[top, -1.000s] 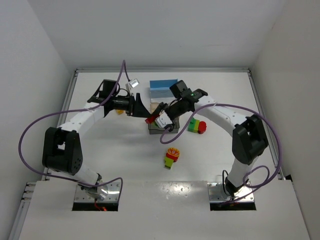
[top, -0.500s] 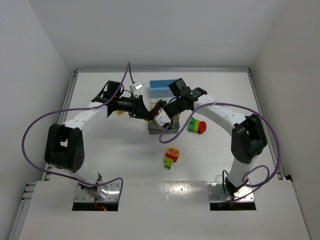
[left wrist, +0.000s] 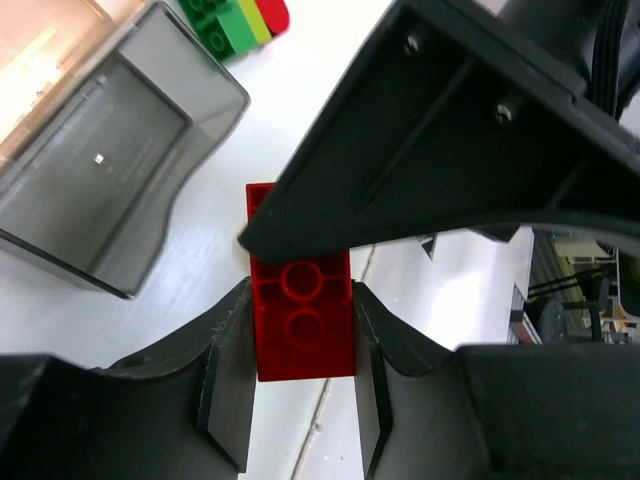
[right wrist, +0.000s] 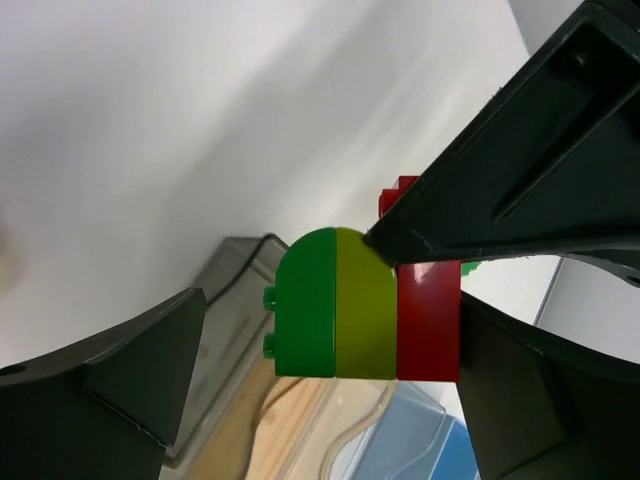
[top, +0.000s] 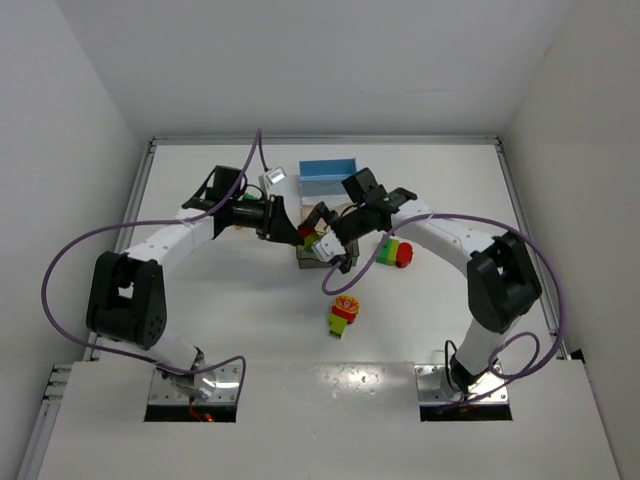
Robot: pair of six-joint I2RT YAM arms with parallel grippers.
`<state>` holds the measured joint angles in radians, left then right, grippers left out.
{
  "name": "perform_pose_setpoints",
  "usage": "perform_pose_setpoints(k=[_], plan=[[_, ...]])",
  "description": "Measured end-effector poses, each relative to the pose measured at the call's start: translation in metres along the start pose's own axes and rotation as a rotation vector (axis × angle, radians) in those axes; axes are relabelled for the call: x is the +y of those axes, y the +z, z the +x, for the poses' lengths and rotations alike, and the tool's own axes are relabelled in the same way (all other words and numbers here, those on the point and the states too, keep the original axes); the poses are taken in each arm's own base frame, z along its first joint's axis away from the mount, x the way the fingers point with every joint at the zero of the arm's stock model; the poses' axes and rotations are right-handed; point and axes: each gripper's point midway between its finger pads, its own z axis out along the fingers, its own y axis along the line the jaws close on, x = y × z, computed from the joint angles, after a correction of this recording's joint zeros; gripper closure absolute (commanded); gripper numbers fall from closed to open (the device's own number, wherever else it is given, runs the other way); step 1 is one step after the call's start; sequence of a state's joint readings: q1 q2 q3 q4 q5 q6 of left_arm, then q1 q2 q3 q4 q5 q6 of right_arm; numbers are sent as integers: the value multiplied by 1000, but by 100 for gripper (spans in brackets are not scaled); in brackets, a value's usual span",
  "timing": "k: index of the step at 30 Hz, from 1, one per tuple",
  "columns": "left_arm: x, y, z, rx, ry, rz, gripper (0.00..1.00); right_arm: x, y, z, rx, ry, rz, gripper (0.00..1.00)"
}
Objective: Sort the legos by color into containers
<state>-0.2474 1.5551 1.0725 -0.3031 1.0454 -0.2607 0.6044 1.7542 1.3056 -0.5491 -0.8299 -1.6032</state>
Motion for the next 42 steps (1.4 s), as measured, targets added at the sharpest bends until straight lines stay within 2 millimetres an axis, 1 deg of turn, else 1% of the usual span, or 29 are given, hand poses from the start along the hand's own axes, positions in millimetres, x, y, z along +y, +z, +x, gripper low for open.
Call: perform_pose_setpoints(k=[3,7,9,11,13,15,17,18,19,22,23,25,26,28,30,32,35,37,39,42], plan=[[-6,-3,10,2,5,8,96,9,-4,-7,-5,23,22,0],[-19,-10,18,-7,29,19,97,11,-20,-19,1,86,83,0],[-28,-15,17,-24,63,18,97,7,-33,-18,19,162,143,0],[-36,-20,16,-45,107,17,99,2,-48,-14,41,270,213,0],[-45,-27,19,-66,155,15,99,-4,-62,-9,51,397,285,0],[-52,-33,24,-88,204,9,99,-10,-73,-4,40,522,340,5],[-57,-38,29,-111,245,-1,99,-13,-80,-2,0,689,364,19],[-59,-40,30,-119,262,-4,99,-14,-83,0,-5,716,372,19],[-61,-42,30,-127,278,-4,99,-17,-85,0,-42,789,364,22],[-64,-43,26,-144,313,-1,99,-35,-84,-2,-160,923,321,24],[-64,-43,25,-145,315,0,99,-40,-82,-4,-203,967,294,26],[-63,-42,25,-147,318,1,99,-46,-79,-7,-283,1051,228,26],[-63,-42,24,-148,320,1,99,-50,-77,-9,-320,1082,192,29],[-60,-41,20,-155,317,3,99,-59,-75,-10,-392,1135,126,30],[-55,-42,13,-173,307,1,99,-58,-74,-13,-443,1183,65,30],[-50,-46,5,-198,295,-7,99,-53,-74,-16,-477,1228,22,31],[-42,-54,-10,-240,281,-19,99,-44,-77,-23,-510,1290,-18,31],[-39,-58,-16,-264,276,-26,99,-42,-79,-26,-526,1307,-30,30],[-39,-61,-21,-279,280,-24,99,-41,-80,-27,-532,1318,-36,25],[-42,-62,-26,-293,286,-13,99,-39,-80,-31,-544,1330,-49,24]])
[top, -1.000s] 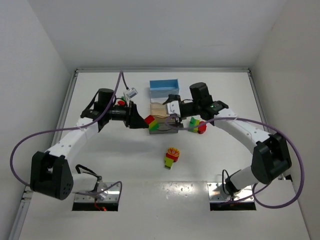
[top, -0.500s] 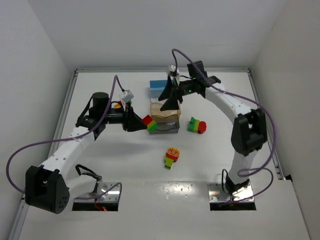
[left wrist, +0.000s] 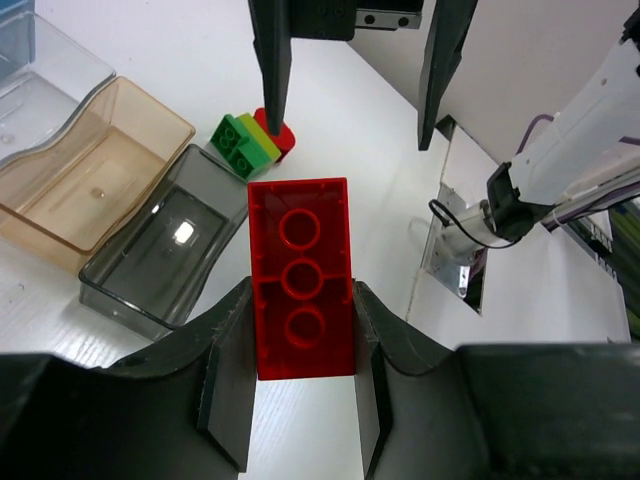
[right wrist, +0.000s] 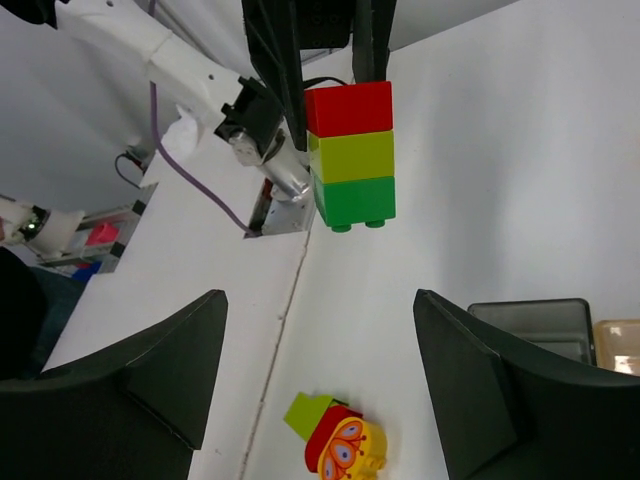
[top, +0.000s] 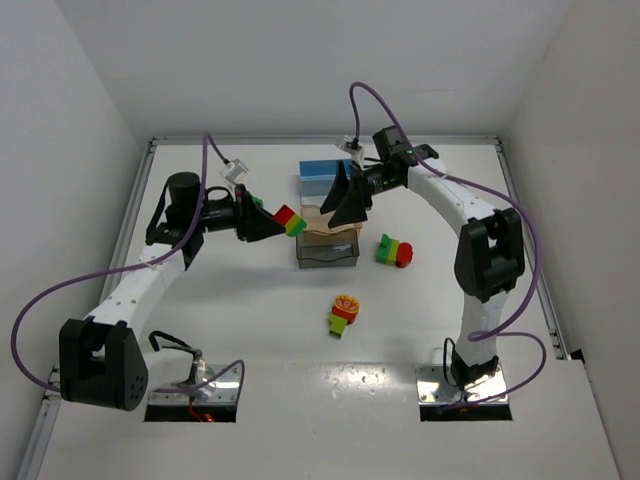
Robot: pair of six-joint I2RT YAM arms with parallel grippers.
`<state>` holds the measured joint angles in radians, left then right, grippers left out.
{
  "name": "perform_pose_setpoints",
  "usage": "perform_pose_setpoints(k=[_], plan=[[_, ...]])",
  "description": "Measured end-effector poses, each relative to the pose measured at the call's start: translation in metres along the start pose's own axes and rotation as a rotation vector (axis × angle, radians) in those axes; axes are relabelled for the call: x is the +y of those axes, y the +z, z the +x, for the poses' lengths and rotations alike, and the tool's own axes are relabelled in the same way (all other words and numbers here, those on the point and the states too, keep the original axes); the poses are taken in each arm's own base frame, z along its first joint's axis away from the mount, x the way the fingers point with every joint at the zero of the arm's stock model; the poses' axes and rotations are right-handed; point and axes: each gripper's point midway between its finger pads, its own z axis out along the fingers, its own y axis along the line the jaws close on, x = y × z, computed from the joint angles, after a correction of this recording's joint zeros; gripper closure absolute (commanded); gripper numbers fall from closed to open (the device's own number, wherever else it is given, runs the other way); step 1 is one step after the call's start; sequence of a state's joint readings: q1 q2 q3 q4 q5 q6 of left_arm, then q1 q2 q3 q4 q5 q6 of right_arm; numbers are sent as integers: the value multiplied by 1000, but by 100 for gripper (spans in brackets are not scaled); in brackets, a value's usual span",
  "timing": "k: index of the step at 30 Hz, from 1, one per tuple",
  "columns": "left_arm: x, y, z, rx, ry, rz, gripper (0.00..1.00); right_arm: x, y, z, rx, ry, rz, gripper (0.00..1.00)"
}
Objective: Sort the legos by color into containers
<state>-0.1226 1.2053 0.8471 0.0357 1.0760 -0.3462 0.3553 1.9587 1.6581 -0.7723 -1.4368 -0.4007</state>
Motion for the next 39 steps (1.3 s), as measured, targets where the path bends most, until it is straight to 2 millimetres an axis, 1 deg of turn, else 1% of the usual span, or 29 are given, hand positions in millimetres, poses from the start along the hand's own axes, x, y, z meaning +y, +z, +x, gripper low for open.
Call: perform_pose_setpoints(k=[3,6,10,12,16,22,25,26,29,38,39], plan=[[-2,0,-4,-11,8,9,99,-1,3,-1,-1,21,-15,23],[-3,1,-7,-18,10,15,99,-13,8,-5,2,35,-27,20],[-6,1,-12,-33,16,29,99,-24,17,-5,16,64,-45,20],[-8,1,-15,-40,19,35,99,-25,23,-4,24,72,-56,20],[-10,2,-19,-53,28,44,99,-19,34,-5,38,71,-79,20],[-11,2,-21,-59,30,49,99,-16,42,-7,46,51,-96,20],[-10,2,-20,-59,28,49,99,-16,44,-7,46,39,-98,26],[-10,2,-19,-59,28,49,99,-17,44,-7,46,40,-98,29],[-10,2,-19,-59,26,49,99,-19,45,-6,45,40,-98,34],[-9,2,-17,-61,29,49,99,-18,54,-9,49,37,-111,35],[-9,2,-17,-61,29,49,99,-18,55,-9,50,37,-114,39]])
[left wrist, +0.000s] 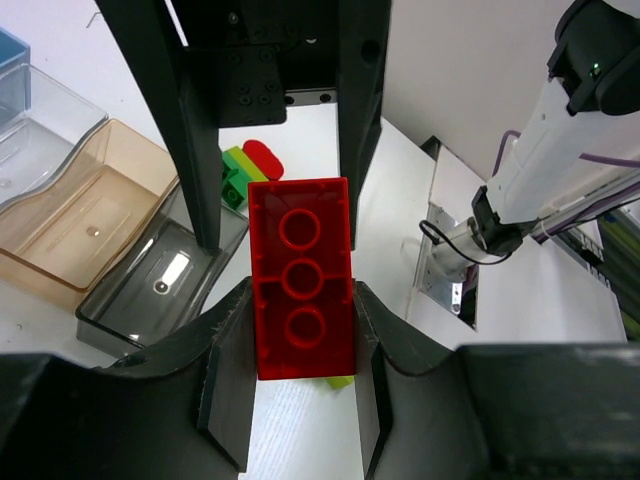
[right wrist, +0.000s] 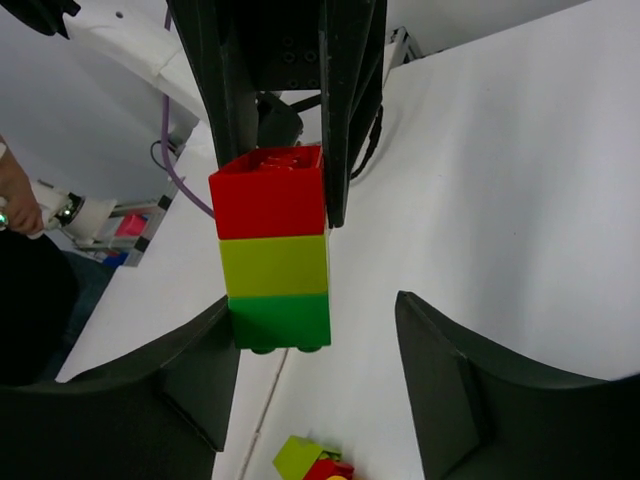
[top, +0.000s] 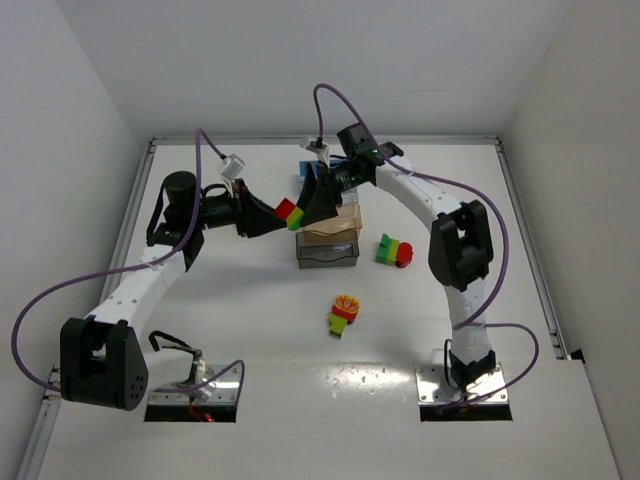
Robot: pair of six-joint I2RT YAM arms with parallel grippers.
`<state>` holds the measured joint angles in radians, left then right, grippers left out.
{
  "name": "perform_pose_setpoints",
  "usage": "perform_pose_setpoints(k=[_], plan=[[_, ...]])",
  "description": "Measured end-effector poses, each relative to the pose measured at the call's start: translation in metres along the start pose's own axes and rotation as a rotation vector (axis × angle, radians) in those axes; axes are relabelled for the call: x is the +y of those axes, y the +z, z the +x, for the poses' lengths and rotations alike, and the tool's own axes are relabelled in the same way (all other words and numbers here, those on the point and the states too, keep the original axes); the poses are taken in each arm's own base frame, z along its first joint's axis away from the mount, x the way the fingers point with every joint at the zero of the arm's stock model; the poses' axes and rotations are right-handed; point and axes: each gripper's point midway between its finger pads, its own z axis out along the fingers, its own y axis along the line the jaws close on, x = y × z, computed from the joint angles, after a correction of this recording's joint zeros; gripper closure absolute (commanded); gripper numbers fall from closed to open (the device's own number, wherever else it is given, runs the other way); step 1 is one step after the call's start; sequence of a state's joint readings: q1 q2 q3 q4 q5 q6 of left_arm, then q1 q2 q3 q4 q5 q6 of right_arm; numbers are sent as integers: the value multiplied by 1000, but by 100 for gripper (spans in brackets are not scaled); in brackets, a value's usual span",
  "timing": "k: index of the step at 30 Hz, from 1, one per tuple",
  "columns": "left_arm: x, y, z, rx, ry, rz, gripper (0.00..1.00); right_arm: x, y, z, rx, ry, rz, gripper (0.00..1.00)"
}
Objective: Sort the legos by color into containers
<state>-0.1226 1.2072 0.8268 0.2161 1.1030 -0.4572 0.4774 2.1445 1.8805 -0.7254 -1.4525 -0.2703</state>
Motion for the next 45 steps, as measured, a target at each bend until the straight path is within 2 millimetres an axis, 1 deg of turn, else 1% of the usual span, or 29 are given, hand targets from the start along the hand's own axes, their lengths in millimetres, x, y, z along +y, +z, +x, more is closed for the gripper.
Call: perform_pose_setpoints(k=[1,5,6,7,9,10,12,13,15,16,23,36,41,45], plan=[[0,0,0,0,1,0,99,0,2,0,1,-4,-2,42],[2,0,0,-5,1,-12,99,5,4,1,-6,16,-19,61],[4,0,0,-6,0,-18,93,6,5,1,-8,24,-23,76],[4,0,1,-6,-6,-21,89,7,5,1,-10,18,-22,83],[6,0,1,-8,-10,-26,83,6,5,1,-14,25,-17,92],[6,1,1,-9,-13,-29,78,6,5,2,-16,27,-17,94],[7,1,1,-7,-21,-32,74,7,5,3,-21,33,-18,95],[7,1,1,-7,-25,-33,69,7,5,3,-24,34,-17,97],[7,1,1,-9,-28,-33,64,8,5,2,-28,35,-17,97],[7,1,1,-9,-31,-33,59,8,5,2,-29,37,-17,98],[7,2,-3,-22,-26,-32,50,8,5,-2,-33,41,-19,98],[4,3,-10,-42,-22,-20,48,8,5,-3,-34,42,-19,98],[6,5,-11,-48,-34,-15,48,8,6,-2,-34,48,-19,98],[8,5,-13,-54,-40,-14,54,7,6,-2,-35,48,-19,98]])
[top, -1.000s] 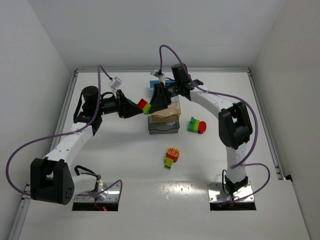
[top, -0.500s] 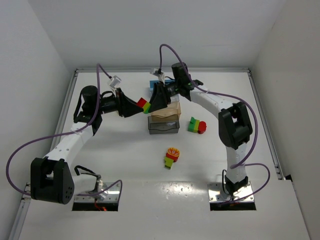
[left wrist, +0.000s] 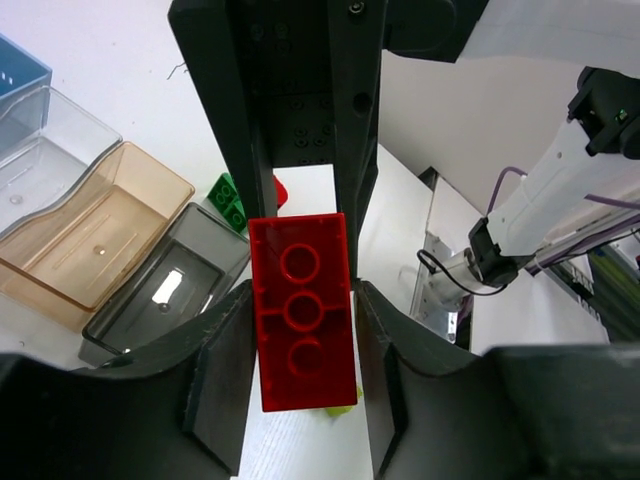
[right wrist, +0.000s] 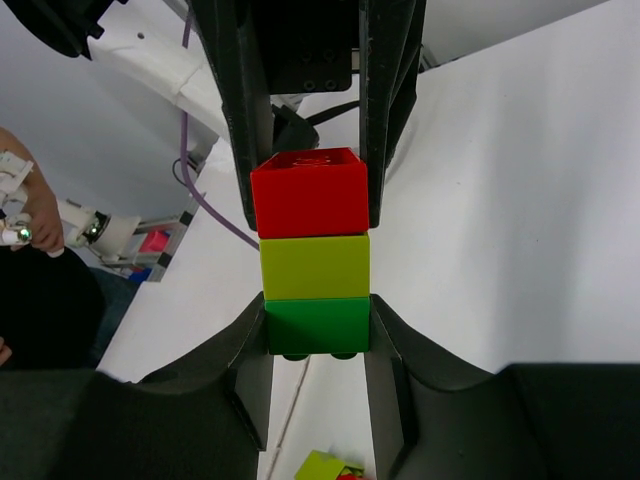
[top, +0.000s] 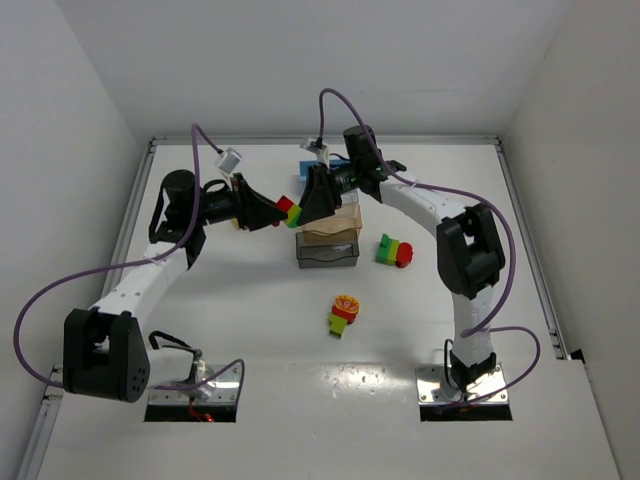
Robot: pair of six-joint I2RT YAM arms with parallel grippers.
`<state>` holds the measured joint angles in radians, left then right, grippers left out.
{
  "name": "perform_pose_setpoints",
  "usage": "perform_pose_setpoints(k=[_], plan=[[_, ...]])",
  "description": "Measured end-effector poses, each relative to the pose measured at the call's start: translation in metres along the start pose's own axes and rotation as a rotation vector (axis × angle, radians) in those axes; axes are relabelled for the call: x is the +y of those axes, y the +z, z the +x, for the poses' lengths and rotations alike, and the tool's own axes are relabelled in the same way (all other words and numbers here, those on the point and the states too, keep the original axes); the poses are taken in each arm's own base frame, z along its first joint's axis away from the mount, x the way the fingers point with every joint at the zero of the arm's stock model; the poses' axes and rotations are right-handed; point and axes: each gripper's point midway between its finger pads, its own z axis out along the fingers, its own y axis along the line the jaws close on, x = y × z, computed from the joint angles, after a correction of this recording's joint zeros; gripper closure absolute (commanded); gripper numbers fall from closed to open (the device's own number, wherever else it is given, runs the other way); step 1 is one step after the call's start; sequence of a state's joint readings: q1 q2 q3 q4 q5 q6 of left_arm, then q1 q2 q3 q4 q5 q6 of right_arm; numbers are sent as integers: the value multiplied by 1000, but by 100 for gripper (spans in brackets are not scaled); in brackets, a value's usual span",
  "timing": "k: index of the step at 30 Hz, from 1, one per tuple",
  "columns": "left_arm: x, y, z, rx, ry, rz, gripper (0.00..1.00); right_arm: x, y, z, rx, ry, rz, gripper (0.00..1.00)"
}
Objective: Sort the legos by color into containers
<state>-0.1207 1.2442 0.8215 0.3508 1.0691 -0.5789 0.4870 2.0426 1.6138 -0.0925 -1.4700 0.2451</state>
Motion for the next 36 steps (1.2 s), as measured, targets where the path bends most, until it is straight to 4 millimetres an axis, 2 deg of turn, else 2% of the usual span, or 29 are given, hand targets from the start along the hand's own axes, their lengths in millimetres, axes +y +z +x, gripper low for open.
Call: perform_pose_setpoints(k=[1,9,13,14,18,21,29,33,36], plan=[[1,0,-1,-3,0,-1,56,0,0,0,0,0,0,98],[6,-1,-4,-17,-40,-7,56,-1,0,0,-1,-2,4,98],[7,0,-6,-21,-50,-2,80,-3,0,-1,-3,-7,11,98],[7,0,-6,-21,-53,-1,90,-3,0,-1,-3,-7,11,99],[7,0,-6,-22,-57,-2,99,-3,0,1,-3,-5,11,99],[8,-1,-6,-24,-62,-5,100,-4,-2,3,-6,-1,15,99],[31,-16,-26,-103,-41,-100,100,-11,-17,23,-21,82,36,100],[38,-18,-32,-128,-48,-150,100,-15,-31,27,-41,104,80,100],[47,-18,-43,-151,-40,-210,100,-19,-50,26,-61,97,158,100]])
